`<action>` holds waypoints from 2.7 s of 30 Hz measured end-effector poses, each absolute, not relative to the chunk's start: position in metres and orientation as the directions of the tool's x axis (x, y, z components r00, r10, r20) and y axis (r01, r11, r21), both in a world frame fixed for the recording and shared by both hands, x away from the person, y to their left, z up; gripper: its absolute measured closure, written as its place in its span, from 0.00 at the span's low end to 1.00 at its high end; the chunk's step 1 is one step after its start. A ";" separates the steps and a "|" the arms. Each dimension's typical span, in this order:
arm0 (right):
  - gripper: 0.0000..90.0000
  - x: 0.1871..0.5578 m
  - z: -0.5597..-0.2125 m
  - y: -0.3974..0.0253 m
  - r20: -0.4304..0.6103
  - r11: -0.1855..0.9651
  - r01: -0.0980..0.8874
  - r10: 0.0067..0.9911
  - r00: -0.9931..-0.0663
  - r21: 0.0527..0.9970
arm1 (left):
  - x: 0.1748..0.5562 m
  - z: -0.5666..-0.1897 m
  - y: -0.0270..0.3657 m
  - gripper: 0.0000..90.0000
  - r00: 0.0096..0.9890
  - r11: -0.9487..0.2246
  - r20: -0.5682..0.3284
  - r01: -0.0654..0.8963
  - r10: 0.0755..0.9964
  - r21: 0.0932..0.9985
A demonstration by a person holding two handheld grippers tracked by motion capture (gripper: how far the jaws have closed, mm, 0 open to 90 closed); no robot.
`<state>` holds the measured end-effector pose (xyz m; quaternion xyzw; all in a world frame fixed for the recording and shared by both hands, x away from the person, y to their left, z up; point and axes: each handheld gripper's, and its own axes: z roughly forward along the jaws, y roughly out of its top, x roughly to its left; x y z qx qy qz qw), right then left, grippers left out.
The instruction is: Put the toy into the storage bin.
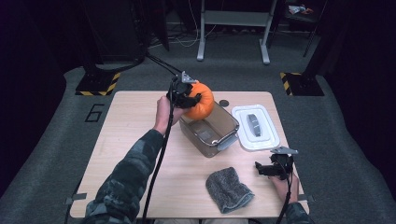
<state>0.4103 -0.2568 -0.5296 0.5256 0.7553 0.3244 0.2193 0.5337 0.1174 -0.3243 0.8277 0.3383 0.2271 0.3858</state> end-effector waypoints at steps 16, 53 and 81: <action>0.01 0.410 -0.530 -0.257 0.006 0.242 0.651 0.935 -0.355 0.720 | 0.534 -0.354 0.105 0.72 0.691 -0.492 0.078 0.426 0.719 0.759; 0.01 0.410 -0.530 -0.257 0.005 0.246 0.649 0.933 -0.359 0.720 | 0.556 -0.401 0.096 0.66 0.672 -0.544 0.084 0.513 0.736 0.664; 0.01 0.410 -0.530 -0.257 0.006 0.246 0.647 0.933 -0.361 0.721 | 0.553 -0.390 0.108 0.20 0.687 -0.540 0.039 0.533 0.726 0.652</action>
